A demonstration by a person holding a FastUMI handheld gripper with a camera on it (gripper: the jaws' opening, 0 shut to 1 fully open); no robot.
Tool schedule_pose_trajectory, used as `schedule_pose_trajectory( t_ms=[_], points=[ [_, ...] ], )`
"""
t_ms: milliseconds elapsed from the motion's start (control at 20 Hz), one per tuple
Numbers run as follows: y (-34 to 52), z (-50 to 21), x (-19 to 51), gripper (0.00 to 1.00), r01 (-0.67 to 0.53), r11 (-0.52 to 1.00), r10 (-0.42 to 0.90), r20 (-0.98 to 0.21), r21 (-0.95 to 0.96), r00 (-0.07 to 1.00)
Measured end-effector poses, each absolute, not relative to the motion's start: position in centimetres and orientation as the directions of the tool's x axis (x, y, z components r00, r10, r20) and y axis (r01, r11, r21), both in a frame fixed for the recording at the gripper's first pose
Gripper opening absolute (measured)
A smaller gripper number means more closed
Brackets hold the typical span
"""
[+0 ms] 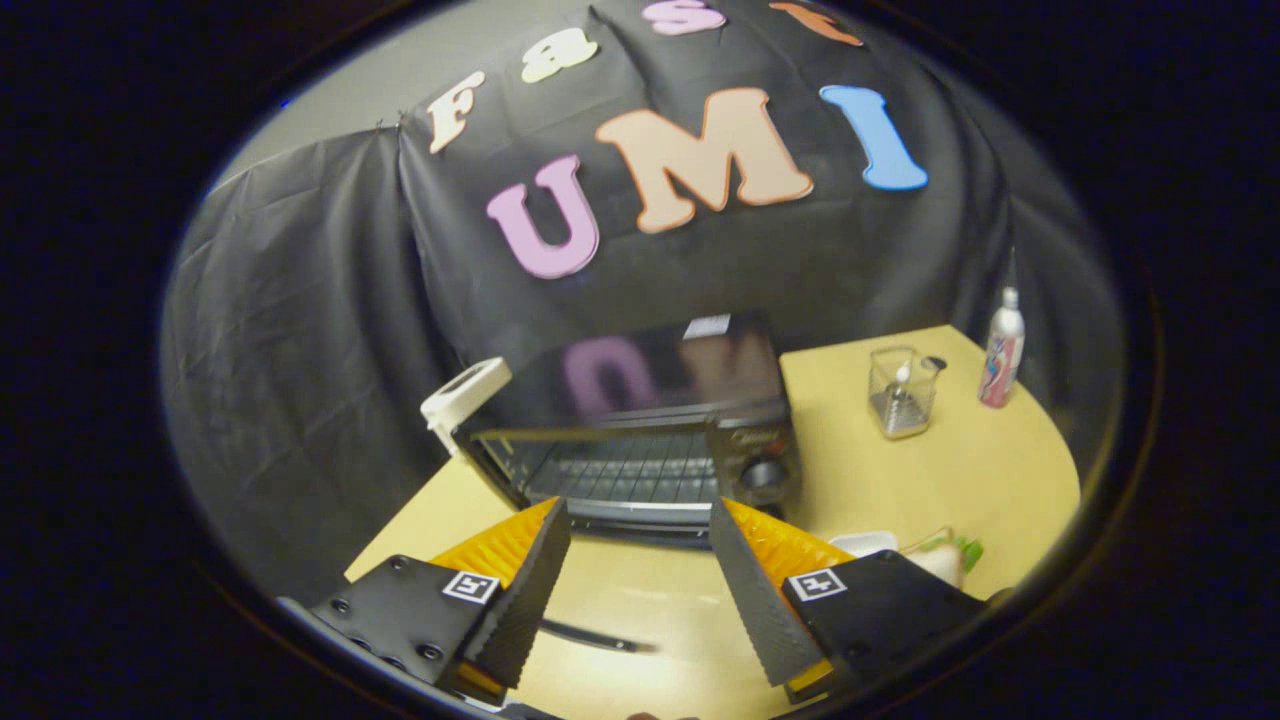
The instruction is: Open the toaster oven, put the food inside, and close the toaster oven door.
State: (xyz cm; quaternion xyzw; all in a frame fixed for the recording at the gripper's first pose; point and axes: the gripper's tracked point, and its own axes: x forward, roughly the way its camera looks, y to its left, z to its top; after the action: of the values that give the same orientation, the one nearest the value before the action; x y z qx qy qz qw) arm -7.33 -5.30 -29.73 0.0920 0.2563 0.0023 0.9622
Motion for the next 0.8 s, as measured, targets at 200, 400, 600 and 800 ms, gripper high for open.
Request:
schedule_pose_trajectory(
  t_ms=[200,400,600,800],
  points=[
    [-10.0,-25.4,-7.2,0.89,0.105,0.985,-0.036,-0.421,0.14,0.907],
    [-14.1,-23.7,-8.8,0.89,0.163,0.983,-0.116,-0.391,0.089,0.913],
    [-17.5,-24.4,-10.9,0.89,0.224,0.974,-0.189,-0.391,0.045,0.901],
    [-20.2,-27.8,-13.2,0.89,0.28,0.96,-0.246,-0.432,0.018,0.868]
  ],
)
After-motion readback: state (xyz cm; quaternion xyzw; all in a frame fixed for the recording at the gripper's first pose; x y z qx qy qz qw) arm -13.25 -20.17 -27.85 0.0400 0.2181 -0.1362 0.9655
